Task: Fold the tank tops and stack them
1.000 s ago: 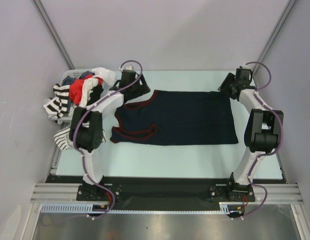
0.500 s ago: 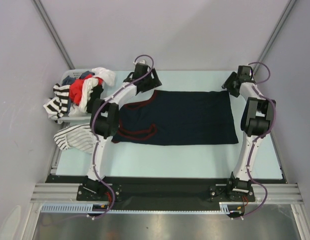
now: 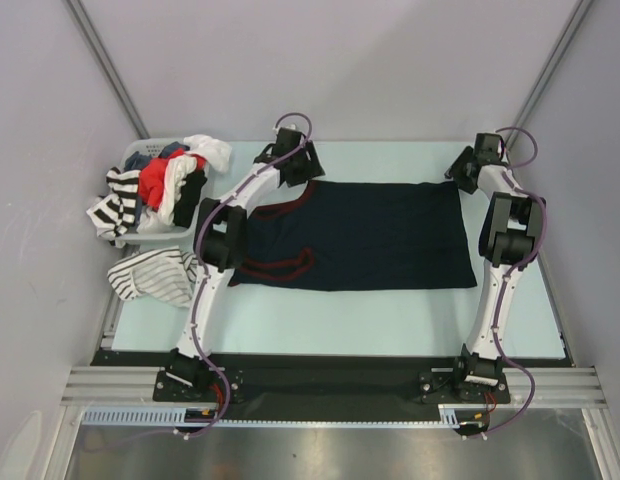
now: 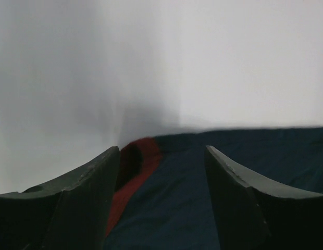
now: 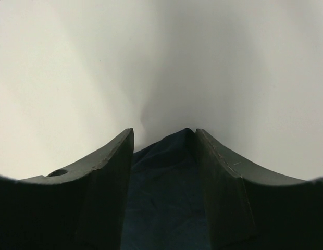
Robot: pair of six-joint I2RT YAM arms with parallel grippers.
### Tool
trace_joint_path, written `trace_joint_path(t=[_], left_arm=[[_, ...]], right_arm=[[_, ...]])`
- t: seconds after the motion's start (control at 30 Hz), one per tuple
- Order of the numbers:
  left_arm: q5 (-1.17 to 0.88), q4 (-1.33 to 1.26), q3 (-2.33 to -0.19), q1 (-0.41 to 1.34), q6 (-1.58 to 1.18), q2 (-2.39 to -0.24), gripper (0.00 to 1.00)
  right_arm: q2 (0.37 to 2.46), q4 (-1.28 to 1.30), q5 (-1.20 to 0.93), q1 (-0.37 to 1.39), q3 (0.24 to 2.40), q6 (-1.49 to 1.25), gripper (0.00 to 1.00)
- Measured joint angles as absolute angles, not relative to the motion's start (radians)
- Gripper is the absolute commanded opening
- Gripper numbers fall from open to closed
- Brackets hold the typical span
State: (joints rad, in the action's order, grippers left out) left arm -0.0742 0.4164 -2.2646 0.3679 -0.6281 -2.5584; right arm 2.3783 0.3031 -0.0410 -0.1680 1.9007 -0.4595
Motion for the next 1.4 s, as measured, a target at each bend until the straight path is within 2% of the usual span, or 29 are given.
trace_joint_path(t=[0.1, 0.17, 0.33, 0.5, 0.6, 0.73, 0.83, 0.87, 0.93, 1.0, 1.1, 1.23, 1.3, 1.33, 1.4], left_arm=[[-0.072, 0.387, -2.141, 0.368, -0.628, -2.520, 0.70], [-0.071, 0.371, -2.113, 0.367, -0.628, -2.499, 0.65], [-0.075, 0.417, -2.140, 0.367, -0.628, -2.500, 0.51], [-0.074, 0.431, -2.153, 0.367, -0.628, -2.500, 0.51], [-0.075, 0.445, -2.168, 0.364, -0.628, -2.503, 0.42], [-0.082, 0.459, -2.246, 0.362, -0.628, -2.534, 0.37], [-0.083, 0.458, -2.275, 0.361, -0.628, -2.547, 0.37], [-0.083, 0.459, -2.276, 0.361, -0.628, -2.549, 0.37], [-0.083, 0.460, -2.276, 0.361, -0.628, -2.551, 0.44], [-0.083, 0.464, -2.276, 0.361, -0.627, -2.553, 0.45], [-0.084, 0.467, -2.276, 0.361, -0.628, -2.553, 0.45], [-0.084, 0.458, -2.263, 0.361, -0.627, -2.553, 0.38], [-0.084, 0.458, -2.255, 0.361, -0.628, -2.553, 0.30], [-0.084, 0.459, -2.253, 0.361, -0.630, -2.553, 0.19], [-0.086, 0.458, -2.253, 0.360, -0.629, -2.553, 0.10]], right_arm=[[2.379, 0.300, -0.047, -0.170, 1.901, -0.463, 0.55], [2.380, 0.297, -0.054, -0.172, 1.901, -0.464, 0.54], [2.381, 0.294, -0.065, -0.172, 1.901, -0.471, 0.51], [2.381, 0.294, -0.072, -0.172, 1.900, -0.471, 0.48], [2.381, 0.294, -0.077, -0.171, 1.900, -0.471, 0.48], [2.381, 0.294, -0.080, -0.169, 1.900, -0.471, 0.43], [2.381, 0.294, -0.077, -0.166, 1.900, -0.470, 0.47], [2.381, 0.294, -0.075, -0.165, 1.900, -0.470, 0.55], [2.383, 0.294, -0.068, -0.164, 1.904, -0.467, 0.56], [2.384, 0.295, -0.058, -0.161, 1.911, -0.461, 0.56], [2.385, 0.297, -0.038, -0.158, 1.912, -0.451, 0.50], [2.384, 0.292, -0.015, -0.154, 1.907, -0.442, 0.37], [2.381, 0.276, 0.004, -0.150, 1.888, -0.435, 0.29], [2.377, 0.266, 0.013, -0.147, 1.878, -0.432, 0.27], [2.369, 0.258, 0.028, -0.145, 1.861, -0.428, 0.15]])
